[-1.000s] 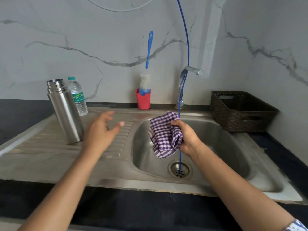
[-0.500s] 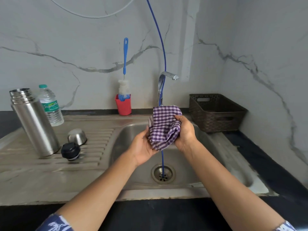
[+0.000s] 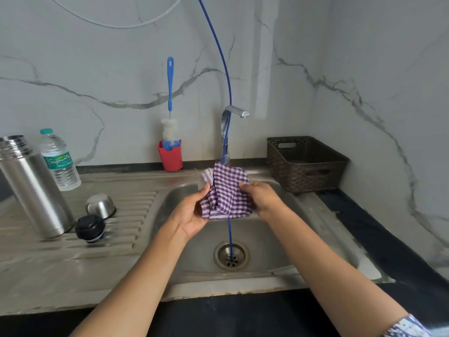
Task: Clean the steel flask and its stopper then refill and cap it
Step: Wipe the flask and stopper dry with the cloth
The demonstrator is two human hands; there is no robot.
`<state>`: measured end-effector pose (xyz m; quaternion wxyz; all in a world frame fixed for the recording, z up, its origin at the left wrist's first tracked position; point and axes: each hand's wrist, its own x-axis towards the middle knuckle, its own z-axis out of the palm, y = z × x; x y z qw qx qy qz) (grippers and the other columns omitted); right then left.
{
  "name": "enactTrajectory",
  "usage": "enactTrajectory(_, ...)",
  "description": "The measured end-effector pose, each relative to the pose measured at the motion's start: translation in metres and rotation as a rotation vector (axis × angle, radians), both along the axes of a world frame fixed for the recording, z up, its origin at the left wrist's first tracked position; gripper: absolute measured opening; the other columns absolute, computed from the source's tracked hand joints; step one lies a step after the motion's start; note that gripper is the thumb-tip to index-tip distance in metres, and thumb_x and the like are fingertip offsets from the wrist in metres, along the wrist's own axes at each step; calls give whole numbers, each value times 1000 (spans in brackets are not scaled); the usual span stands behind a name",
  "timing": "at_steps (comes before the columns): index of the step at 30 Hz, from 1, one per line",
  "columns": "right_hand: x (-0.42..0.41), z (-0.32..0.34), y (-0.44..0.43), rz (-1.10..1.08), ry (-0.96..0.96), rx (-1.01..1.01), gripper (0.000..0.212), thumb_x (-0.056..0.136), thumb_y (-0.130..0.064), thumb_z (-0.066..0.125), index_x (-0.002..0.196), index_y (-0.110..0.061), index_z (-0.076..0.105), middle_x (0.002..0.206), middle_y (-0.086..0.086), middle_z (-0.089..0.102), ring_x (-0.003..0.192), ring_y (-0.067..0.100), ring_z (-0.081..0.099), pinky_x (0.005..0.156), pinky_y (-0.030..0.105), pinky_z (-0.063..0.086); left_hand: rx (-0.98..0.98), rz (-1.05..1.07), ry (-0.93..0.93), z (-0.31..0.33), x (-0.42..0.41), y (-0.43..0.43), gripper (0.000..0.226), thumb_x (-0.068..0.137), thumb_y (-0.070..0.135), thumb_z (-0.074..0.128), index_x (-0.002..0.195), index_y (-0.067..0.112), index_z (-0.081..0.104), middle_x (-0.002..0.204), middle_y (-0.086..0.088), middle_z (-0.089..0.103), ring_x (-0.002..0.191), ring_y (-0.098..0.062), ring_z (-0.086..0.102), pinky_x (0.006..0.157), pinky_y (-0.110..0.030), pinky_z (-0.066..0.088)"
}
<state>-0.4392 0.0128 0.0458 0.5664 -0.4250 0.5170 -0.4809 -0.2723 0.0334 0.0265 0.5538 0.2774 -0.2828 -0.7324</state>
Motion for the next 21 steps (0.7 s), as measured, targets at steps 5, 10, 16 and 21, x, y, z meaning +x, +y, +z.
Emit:
enactTrajectory(5, 11, -15, -1, -74, 263, -35, 57, 85, -28, 71, 131, -10, 43, 122, 12, 59, 106, 27, 61, 95, 42, 50, 68, 87, -138, -8, -10, -3, 22, 92, 12, 57, 109, 1, 63, 96, -15, 72, 80, -24, 72, 68, -37, 60)
enactTrajectory(10, 20, -15, 6, 287, 134, -14, 53, 88, -50, 59, 119, -7, 61, 110, 5, 68, 101, 18, 64, 88, 32, 50, 75, 190, -287, -15, -11, -11, 15, 91, 14, 61, 103, 6, 64, 77, -6, 74, 69, -17, 70, 61, -31, 58)
enactTrajectory(16, 16, -30, 0, 294, 55, 47, 34, 84, -26, 71, 110, -6, 61, 108, 14, 69, 98, 26, 66, 88, 39, 53, 83, 205, -458, -22, -12, -14, 10, 89, 18, 64, 95, 10, 67, 74, -6, 72, 69, -19, 68, 62, -31, 54)
enactTrajectory(21, 7, -27, 1, 122, 40, 109, 19, 92, -7, 53, 110, -1, 57, 93, 13, 67, 82, 23, 63, 79, 38, 53, 120, 261, -453, -15, -12, -15, 12, 91, 14, 63, 93, 2, 64, 87, -13, 68, 74, -25, 65, 69, -36, 54)
